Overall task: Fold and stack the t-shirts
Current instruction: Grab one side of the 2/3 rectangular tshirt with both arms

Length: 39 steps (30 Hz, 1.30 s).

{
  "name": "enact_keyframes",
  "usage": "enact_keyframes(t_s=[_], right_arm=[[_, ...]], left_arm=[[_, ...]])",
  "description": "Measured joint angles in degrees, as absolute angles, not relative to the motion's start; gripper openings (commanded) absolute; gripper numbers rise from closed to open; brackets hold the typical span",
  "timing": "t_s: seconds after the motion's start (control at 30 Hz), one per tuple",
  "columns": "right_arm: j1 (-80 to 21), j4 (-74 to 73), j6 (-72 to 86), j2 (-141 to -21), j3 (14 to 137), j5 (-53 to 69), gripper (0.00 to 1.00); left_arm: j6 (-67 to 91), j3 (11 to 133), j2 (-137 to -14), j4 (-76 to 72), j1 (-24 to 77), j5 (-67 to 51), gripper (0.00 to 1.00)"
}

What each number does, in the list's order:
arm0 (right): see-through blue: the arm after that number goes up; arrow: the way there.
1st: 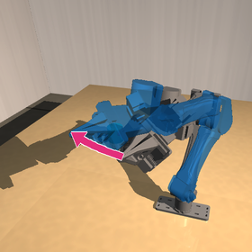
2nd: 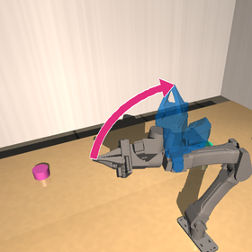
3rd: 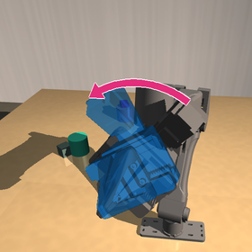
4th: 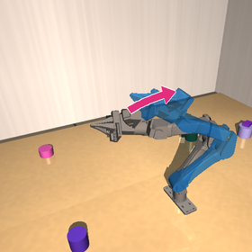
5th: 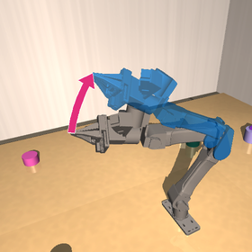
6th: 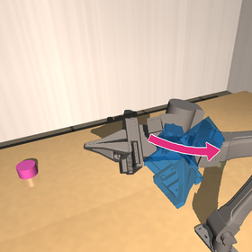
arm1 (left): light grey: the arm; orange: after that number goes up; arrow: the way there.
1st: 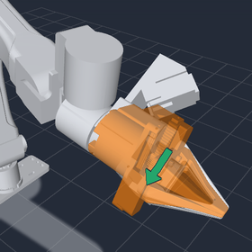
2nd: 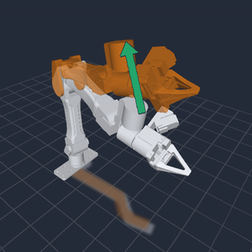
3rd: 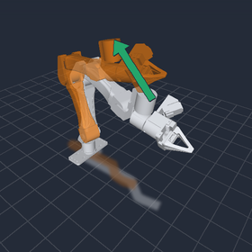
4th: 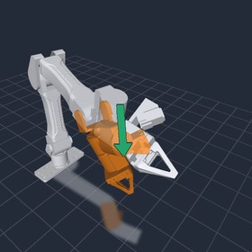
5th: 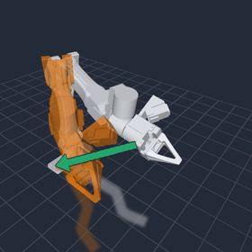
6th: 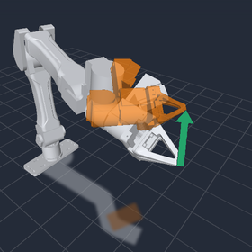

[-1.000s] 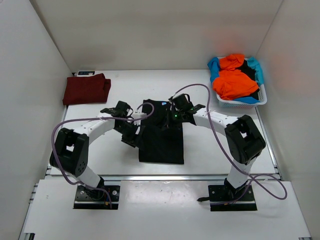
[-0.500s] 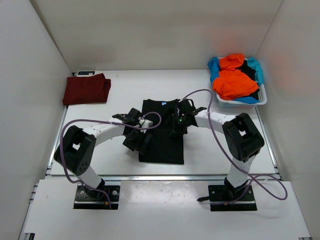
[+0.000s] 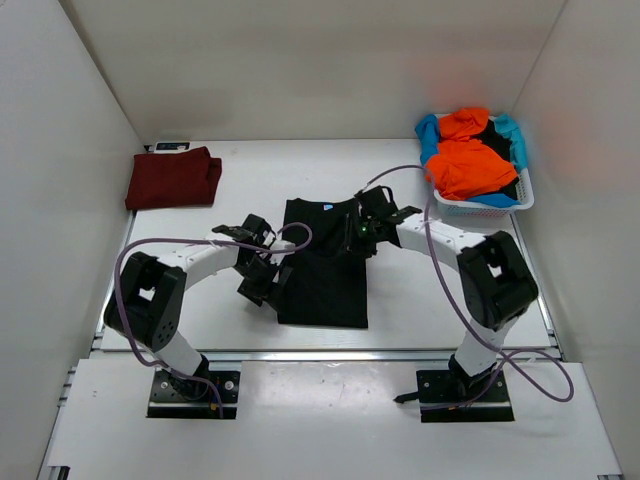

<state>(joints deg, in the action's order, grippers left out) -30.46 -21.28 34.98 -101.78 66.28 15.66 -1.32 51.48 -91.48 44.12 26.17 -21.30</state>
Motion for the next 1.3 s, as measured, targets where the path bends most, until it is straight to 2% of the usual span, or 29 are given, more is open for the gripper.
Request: enact_keyframes(t_s=[0.07, 0.2, 0.37, 0.47, 0.63, 0.77, 0.83, 1.0, 1.1, 1.17, 1.3], right_arm=[[-30.7, -20.9, 35.7, -98.0, 64.5, 15.5, 0.43], [-31.6, -21.7, 38.3, -87.2, 57.1, 14.4, 0.57], [-34.2, -24.9, 42.8, -78.5, 45.7, 14.0, 0.58], [-34.9, -26.9, 45.5, -78.0, 40.9, 14.2, 0.53], [-34.8, -28.1, 48.9, -76.4, 36.9, 14.3, 0.51], [-35.2, -27.4, 49.8, -76.7, 36.6, 14.7, 0.46], [-35.6, -27.2, 49.9, -77.6, 36.8, 15.0, 0.44], [-36.4, -26.9, 50.1, -80.2, 37.6, 16.5, 0.44], [-36.2, -26.1, 50.4, -80.2, 37.5, 17.0, 0.44], [-35.9, -24.2, 50.9, -80.1, 36.7, 18.0, 0.41], [-35.4, -22.1, 51.4, -80.1, 35.7, 19.3, 0.28]], left_arm=[[-1.6, 52.4, -91.4, 46.4, 25.9, -23.1, 0.83], [-1.6, 53.5, -90.1, 48.8, 24.9, -25.4, 0.94], [-0.5, 52.4, -89.8, 49.5, 23.7, -26.9, 0.95], [1.1, 51.8, -91.2, 48.6, 25.0, -28.5, 0.99], [4.6, 50.2, -93.0, 47.1, 26.9, -29.6, 0.95], [6.8, 50.4, -93.4, 45.3, 29.4, -28.5, 0.77], [7.7, 50.4, -94.0, 44.5, 30.3, -28.0, 0.65], [8.9, 49.9, -95.2, 43.0, 30.5, -28.0, 0.48], [9.5, 48.8, -95.7, 41.6, 29.3, -29.0, 0.21], [9.9, 48.6, -96.9, 40.8, 28.4, -29.9, 0.12], [10.4, 48.4, -97.7, 40.4, 26.7, -32.0, 0.06]])
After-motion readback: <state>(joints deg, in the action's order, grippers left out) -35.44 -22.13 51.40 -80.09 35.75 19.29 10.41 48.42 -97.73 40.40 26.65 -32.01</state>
